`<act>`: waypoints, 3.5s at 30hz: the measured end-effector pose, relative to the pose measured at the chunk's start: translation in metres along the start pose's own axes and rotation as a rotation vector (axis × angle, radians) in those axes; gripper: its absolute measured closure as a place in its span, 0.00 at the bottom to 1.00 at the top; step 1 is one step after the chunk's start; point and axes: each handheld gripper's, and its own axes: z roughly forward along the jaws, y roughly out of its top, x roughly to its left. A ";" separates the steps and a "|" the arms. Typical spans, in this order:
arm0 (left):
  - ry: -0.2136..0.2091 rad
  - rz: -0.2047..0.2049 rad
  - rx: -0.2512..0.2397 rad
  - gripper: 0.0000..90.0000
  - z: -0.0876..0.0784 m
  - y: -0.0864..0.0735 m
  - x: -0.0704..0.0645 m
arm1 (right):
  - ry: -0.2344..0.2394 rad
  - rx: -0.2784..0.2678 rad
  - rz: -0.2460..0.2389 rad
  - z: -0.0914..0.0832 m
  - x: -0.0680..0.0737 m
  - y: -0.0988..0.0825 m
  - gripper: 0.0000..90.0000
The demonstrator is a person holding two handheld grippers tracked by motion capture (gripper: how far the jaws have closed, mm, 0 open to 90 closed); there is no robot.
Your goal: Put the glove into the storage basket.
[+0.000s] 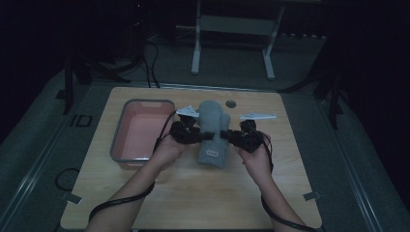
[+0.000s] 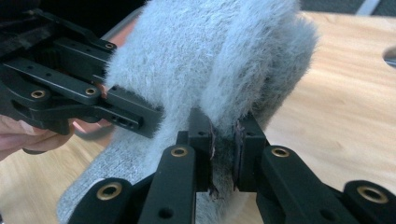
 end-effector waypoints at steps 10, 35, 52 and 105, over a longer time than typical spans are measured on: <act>0.065 -0.012 -0.032 0.85 -0.049 0.002 0.021 | 0.052 -0.009 -0.044 0.024 0.033 0.038 0.90; 0.158 -0.091 -0.072 0.86 -0.129 -0.017 0.058 | 0.133 0.013 -0.132 0.087 0.095 0.083 0.90; 0.206 -0.200 -0.015 0.86 -0.136 -0.052 0.099 | 0.142 0.079 -0.099 0.149 0.105 0.077 0.90; 0.647 -0.206 0.134 0.09 -0.133 -0.087 0.114 | 0.146 0.195 -0.140 0.176 0.072 0.049 0.22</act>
